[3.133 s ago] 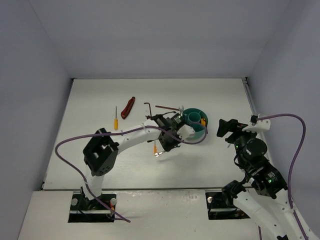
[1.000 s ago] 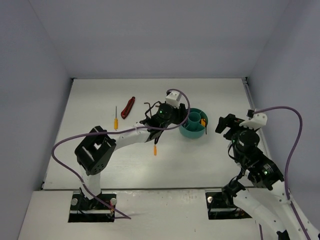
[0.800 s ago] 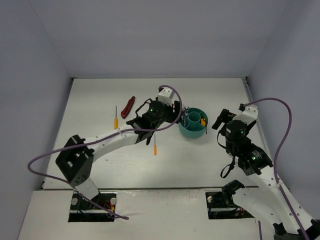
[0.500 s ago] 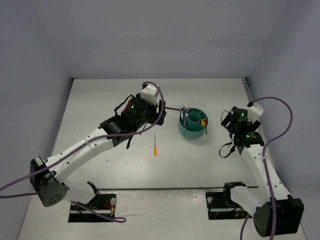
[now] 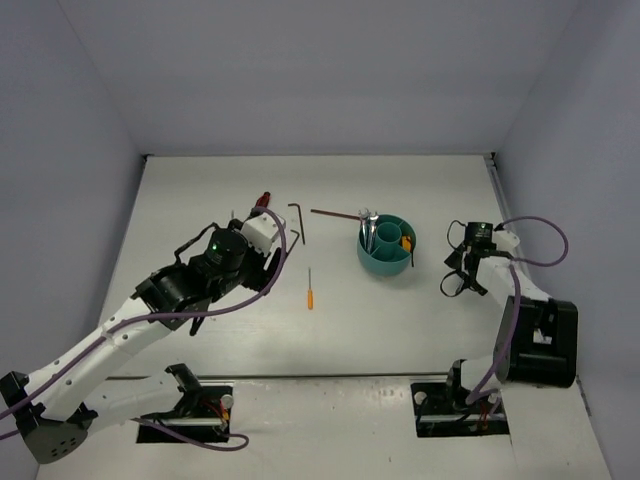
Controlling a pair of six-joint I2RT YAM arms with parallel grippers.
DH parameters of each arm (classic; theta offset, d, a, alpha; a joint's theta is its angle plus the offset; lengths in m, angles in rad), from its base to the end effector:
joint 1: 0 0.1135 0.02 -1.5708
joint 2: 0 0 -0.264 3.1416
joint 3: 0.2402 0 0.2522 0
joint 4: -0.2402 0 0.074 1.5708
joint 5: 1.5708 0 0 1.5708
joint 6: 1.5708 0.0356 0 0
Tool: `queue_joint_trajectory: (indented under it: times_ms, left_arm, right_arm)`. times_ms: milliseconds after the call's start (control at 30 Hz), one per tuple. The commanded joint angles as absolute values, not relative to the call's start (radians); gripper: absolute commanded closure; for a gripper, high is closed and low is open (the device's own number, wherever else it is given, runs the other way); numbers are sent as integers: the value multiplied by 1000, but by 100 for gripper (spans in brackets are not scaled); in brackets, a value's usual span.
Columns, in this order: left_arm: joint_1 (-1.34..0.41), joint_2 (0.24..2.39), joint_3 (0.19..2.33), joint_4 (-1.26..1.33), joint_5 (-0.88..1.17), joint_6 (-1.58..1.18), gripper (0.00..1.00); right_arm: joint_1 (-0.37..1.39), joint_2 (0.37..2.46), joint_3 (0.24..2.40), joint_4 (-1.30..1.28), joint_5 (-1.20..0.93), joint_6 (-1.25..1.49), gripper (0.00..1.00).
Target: Sort the tools into containers
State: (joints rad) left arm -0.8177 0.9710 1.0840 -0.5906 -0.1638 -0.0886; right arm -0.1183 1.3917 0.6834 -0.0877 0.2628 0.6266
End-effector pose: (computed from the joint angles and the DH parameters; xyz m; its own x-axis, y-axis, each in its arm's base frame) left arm 0.1441 -0.1452 0.3685 -0.3680 0.2650 -0.8913 0.5905 0.8070 -0.0039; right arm 0.2709 -0.0415 0.1820 -0.4021 0.6180 -0.6755 0.6546 0.7099 0.2599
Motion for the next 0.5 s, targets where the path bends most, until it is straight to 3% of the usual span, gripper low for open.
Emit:
queue_joint_trajectory:
  times_ms: [0, 133, 267, 467]
  left_arm:
    - [-812, 927, 1028, -600, -216, -9, 34]
    - [-808, 935, 1022, -605, -213, -3, 34]
    - [-802, 937, 1015, -605, -206, -3, 34]
    - [-799, 921, 1011, -603, -208, -3, 34]
  right_arm:
    - [-133, 1498, 722, -20, 218, 614, 31]
    - [-140, 1540, 721, -10, 206, 607, 33]
    - [-149, 1563, 717, 21, 168, 602, 43]
    - [-150, 1586, 700, 25, 127, 601, 77]
